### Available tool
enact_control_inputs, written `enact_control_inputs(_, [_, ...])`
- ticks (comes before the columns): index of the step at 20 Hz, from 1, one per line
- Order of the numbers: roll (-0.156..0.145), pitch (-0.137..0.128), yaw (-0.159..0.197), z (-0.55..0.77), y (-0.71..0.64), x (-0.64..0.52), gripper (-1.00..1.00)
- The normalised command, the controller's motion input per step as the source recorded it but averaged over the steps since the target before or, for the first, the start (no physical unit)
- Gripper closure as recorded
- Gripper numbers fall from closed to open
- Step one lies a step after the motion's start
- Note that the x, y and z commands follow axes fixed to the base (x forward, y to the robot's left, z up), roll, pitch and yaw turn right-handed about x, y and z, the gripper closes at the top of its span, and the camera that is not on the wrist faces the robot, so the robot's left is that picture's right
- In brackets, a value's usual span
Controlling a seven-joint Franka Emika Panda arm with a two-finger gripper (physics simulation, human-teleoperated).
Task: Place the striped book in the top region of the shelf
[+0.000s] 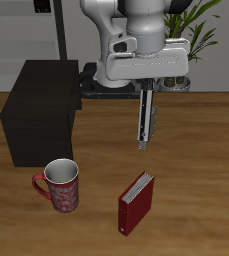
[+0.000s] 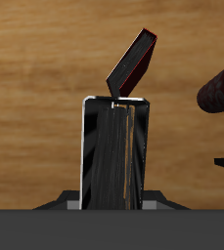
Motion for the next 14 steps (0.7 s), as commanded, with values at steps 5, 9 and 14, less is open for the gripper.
enact_control_inputs(5, [-0.015,-0.068,-0.016,0.45,-0.41,-0.64,1.00])
enact_control_inputs(9, [-0.023,-0.063,0.005,0.36,-0.44,-0.62,1.00])
enact_control_inputs(14, [-0.051,-0.048,0.010,0.20,-0.34,-0.58,1.00])
